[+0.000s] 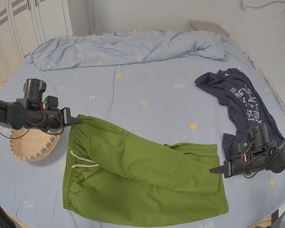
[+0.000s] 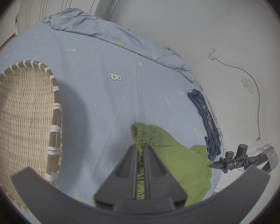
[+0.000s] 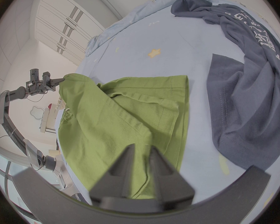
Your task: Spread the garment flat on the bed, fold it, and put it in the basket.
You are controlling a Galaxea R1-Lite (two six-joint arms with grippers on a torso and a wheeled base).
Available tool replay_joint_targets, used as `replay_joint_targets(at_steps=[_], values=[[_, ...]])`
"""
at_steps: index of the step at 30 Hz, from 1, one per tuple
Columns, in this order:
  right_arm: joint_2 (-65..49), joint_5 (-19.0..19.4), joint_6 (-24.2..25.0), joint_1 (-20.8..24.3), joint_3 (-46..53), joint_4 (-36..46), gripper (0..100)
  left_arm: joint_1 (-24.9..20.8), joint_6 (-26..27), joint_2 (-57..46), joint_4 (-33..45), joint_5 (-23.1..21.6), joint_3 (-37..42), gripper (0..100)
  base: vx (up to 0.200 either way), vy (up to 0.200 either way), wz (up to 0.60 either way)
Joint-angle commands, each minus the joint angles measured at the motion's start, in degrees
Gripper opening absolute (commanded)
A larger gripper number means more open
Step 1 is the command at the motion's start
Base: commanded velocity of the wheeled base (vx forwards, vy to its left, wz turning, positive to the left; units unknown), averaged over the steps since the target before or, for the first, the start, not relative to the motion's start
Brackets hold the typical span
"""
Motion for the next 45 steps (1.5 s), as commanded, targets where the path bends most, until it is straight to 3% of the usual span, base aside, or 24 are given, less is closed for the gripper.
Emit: replay_joint_targets(at_steps=[1, 14, 23, 27, 31, 40, 45], values=[[0.01, 0.03, -0.03, -0.13, 0.04, -0.03, 0, 0.02, 0.01, -0.05, -0.03, 0.01, 0.01, 0, 0.000, 0.000, 0.00], [-5.00, -0.14, -0.29, -1.36, -1.01, 0.59, 0, 0.37, -0.25, -0.58, -0.03, 0.01, -0.16, 0, 0.000, 0.000, 0.00], [-9.75, -0.76, -0.12, -2.51, -11.29, 12.28, 0, 1.52, -0.34, -1.37, -0.03, 0.01, -0.69, 0, 0.000, 0.000, 0.00], [-9.40, -13.33, -0.12, 0.92, -20.17, 16.32, 0, 1.78, 0.36, -1.63, -0.12, 0.54, -0.60, 0, 0.000, 0.000, 0.00], [-9.13, -17.46, -0.20, 2.94, -23.16, 15.97, 0, 2.92, 0.36, -2.51, -0.21, 0.62, -0.60, 0, 0.000, 0.000, 0.00], [-4.03, -19.57, -0.20, 3.65, -33.62, 15.88, 0, 4.68, 0.36, -2.60, -2.41, 0.54, -0.60, 0, 0.000, 0.000, 0.00], [1.15, -19.65, -0.38, 3.38, -36.52, 10.17, 0, 4.86, 0.36, -2.42, -2.49, 0.62, -0.60, 0, 0.000, 0.000, 0.00]])
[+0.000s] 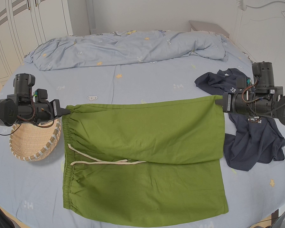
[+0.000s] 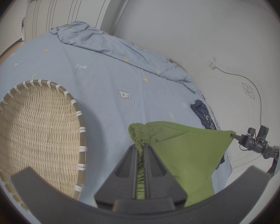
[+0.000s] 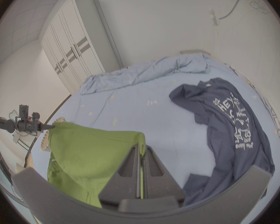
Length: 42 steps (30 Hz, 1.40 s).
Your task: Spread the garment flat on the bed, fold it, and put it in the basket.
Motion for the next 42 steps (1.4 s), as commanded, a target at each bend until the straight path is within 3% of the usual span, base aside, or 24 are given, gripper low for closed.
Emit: replay_joint_targets(at_steps=[1, 8, 26, 34, 42], values=[[6.86, -0.05, -0.25, -0.13, -3.65, -5.61, 0, 0.49, -0.02, 0.19, -0.30, 0.04, -0.01, 0, 0.000, 0.000, 0.00], [14.07, -3.39, -0.86, -0.22, -8.84, -7.81, 0, 1.20, 0.07, 1.24, -0.39, 0.13, -0.53, 0, 0.000, 0.000, 0.00], [24.17, -3.74, -3.59, -0.66, -22.20, -9.22, 0, 1.90, 1.57, 8.54, -4.70, 0.30, -5.28, 0, 0.000, 0.000, 0.00], [31.20, -9.63, -5.96, -0.57, -31.60, -9.04, 0, 2.34, 3.32, 11.70, -7.07, 0.30, -6.86, 0, 0.000, 0.000, 0.00], [33.14, -9.72, -6.49, -0.75, -34.24, -8.43, 0, 2.43, 3.24, 13.90, -7.16, 0.39, -9.50, 0, 0.000, 0.000, 0.00]])
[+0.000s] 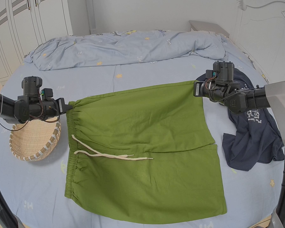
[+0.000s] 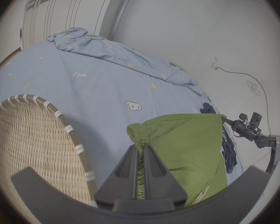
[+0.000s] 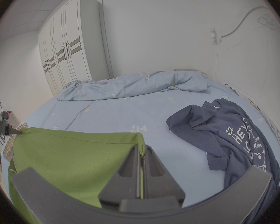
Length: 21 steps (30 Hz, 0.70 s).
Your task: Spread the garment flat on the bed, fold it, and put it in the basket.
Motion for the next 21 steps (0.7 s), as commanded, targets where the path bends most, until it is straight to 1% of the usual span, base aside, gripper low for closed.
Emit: replay_joint_targets(at_steps=[1, 10, 18, 19, 20, 21], values=[[2.65, -0.15, -0.46, -0.25, -1.79, -0.04, 0, 0.06, -0.02, 2.37, 0.05, 0.07, -1.59, 0, 0.000, 0.000, 0.00], [5.20, -0.15, -0.90, -0.78, -4.60, -0.04, 0, -0.02, 0.07, 3.95, -0.04, 0.51, -2.82, 0, 0.000, 0.000, 0.00], [6.08, -0.15, -0.90, -0.95, -4.78, -0.13, 0, -0.29, 0.07, 4.13, 0.05, 0.86, -3.00, 0, 0.000, 0.000, 0.00], [6.08, -0.15, -0.90, -0.95, -4.78, -0.13, 100, -0.38, 0.07, 4.13, 0.05, 0.86, -3.00, 0, 0.000, 0.000, 0.00], [6.17, -0.15, -0.90, -0.87, -4.78, -0.04, 100, -0.46, 0.07, 4.39, -0.04, 0.86, -3.18, 0, 0.000, 0.000, 0.00], [6.17, -0.15, -0.90, -0.87, -4.78, -0.04, 100, -0.46, 0.07, 4.39, -0.04, 0.86, -3.18, 100, 0.000, 0.000, 0.00]])
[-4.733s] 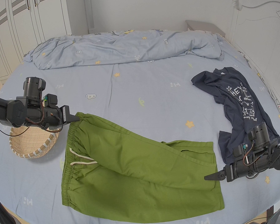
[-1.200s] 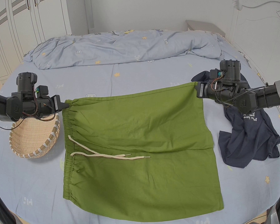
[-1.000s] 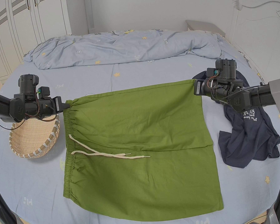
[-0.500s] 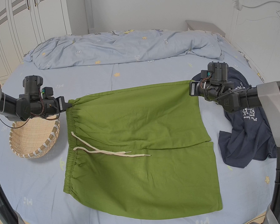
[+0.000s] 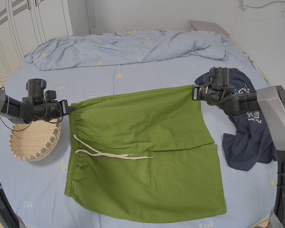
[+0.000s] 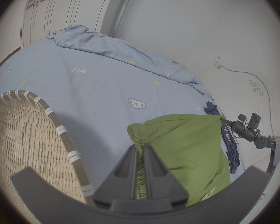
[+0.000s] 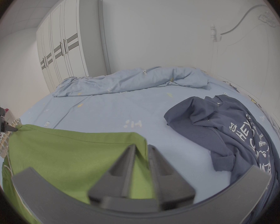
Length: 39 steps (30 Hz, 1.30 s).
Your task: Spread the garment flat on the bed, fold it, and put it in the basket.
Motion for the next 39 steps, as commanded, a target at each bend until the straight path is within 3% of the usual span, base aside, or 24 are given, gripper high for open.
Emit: replay_joint_targets(at_steps=[1, 30, 36, 39], values=[[0.40, 0.16, 0.01, 0.23, -0.01, -0.05, 100, -0.34, -0.02, 0.52, -0.06, -0.05, -0.33, 100, 0.000, 0.000, 0.00], [-2.59, 0.16, 1.24, -1.26, -1.60, 5.48, 100, -3.50, -0.81, -6.34, -2.08, -0.23, 3.98, 100, 0.000, 0.000, 0.00], [-7.86, 0.16, 6.34, -1.44, -0.01, 9.35, 100, -4.11, -2.74, -9.24, -2.00, -0.23, 6.26, 100, 0.000, 0.000, 0.00], [-14.98, 1.65, 12.23, -2.32, 4.47, 18.40, 100, -5.52, -10.83, -15.83, -1.73, -0.75, 10.75, 100, 0.000, 0.000, 0.00]])
